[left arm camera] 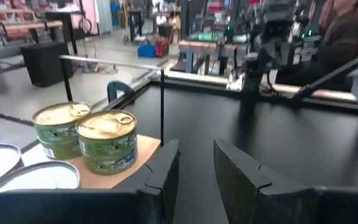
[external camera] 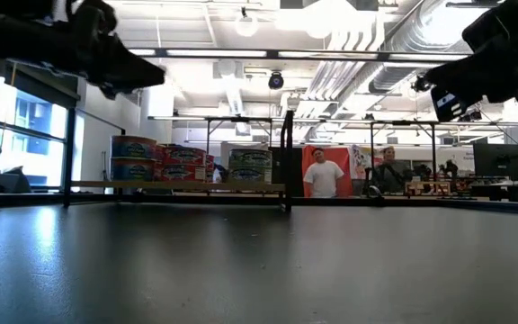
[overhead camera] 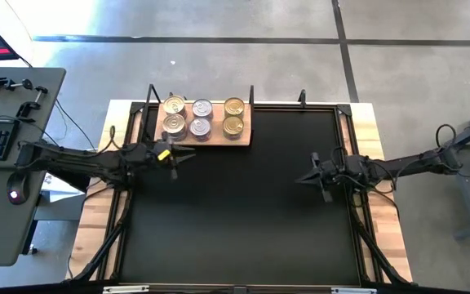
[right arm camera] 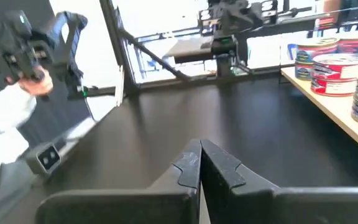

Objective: Stack canned seafood by type on shelf
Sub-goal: Return to Home Position

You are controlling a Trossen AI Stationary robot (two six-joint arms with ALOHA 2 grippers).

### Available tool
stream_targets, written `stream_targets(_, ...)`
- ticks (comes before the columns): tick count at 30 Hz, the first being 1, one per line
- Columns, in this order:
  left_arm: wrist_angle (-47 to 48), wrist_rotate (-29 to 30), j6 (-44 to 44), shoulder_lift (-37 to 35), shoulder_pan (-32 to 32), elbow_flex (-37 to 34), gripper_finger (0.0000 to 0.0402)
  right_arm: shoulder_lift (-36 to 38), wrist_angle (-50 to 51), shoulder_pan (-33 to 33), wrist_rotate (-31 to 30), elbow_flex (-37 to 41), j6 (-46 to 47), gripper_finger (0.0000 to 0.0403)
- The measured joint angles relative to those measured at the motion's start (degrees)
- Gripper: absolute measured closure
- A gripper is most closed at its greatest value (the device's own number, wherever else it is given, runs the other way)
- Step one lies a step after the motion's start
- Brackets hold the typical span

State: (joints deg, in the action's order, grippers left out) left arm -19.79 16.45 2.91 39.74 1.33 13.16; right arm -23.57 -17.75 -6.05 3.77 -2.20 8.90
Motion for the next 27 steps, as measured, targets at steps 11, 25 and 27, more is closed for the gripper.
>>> stream_targets(11, 10.8, -1.4, 2.6, -19.9, 0.0, -4.0, 0.0312, 4.9, -0.3, 1.6, 0.7, 1.6, 0.7, 0.0403)
stream_targets(25, 27.9, -2.4, 2.6, -39.5, 0.0, -4.0, 0.0312, 4.9, 6.2, 1.5, -0.2, 1.6, 1.4, 0.0403)
stream_targets(27, 26.6, -3.6, 1.6, -38.6, 0.0, -4.3, 0.0312, 4.7, 6.7, 1.5, -0.3, 1.6, 1.5, 0.0403)
